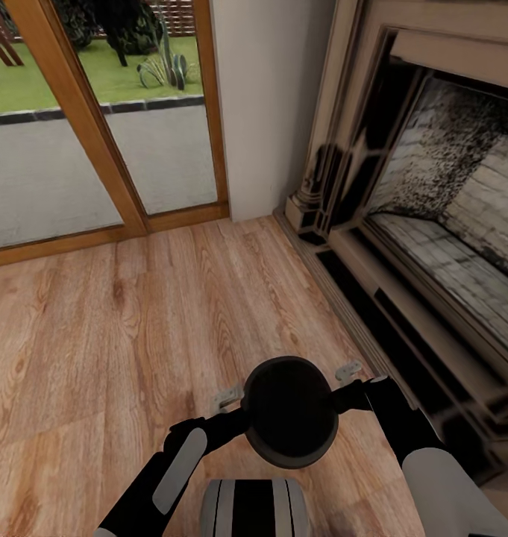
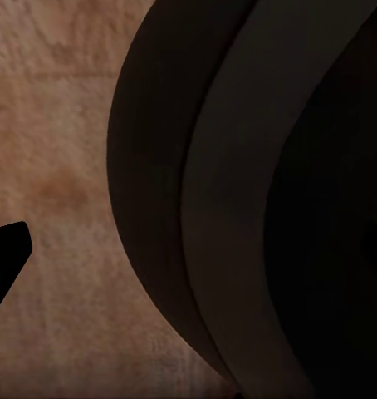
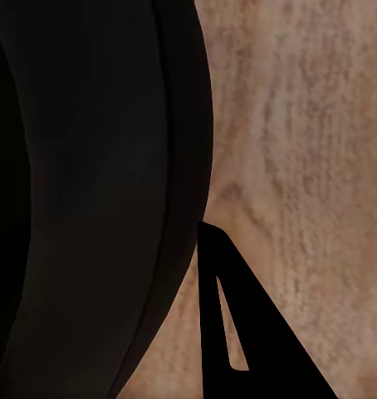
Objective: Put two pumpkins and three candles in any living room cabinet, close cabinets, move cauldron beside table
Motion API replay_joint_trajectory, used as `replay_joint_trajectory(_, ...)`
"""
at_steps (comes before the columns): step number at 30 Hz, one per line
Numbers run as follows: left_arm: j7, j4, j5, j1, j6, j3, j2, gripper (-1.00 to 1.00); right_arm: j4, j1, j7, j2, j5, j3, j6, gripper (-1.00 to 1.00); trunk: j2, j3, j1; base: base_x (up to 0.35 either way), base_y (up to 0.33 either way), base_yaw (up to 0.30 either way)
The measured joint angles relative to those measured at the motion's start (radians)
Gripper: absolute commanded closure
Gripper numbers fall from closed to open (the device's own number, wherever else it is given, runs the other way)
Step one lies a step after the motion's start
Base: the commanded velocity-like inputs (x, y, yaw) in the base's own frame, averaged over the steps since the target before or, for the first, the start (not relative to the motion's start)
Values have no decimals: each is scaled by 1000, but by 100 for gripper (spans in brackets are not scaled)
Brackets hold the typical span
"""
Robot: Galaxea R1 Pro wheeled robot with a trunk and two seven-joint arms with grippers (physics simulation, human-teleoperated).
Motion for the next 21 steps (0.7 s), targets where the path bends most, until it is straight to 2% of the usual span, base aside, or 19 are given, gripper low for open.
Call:
replay_joint_trajectory(4,-4,-1,-3,-4,22,1,12,-100,0,0,0,0,1,0,0,100,0,0,0,0,0,0)
replay_joint_trajectory(6,-4,-3,-1,-27,87,1,25,-100,-1,0,2,1,4,-1,0,100,0,0,0,0,0,0)
replay_joint_trajectory(8,-3,-5,-1,-41,122,1,29,-100,0,0,0,0,2,0,0,100,0,0,0,0,0,0)
replay_joint_trajectory(15,-2,-7,1,-85,174,2,34,-100,-1,0,1,1,3,-1,0,100,0,0,0,0,0,0)
replay_joint_trajectory(21,-3,-8,1,-133,241,30,34,-100,-3,0,3,1,4,-1,0,100,0,-4,-2,0,0,0)
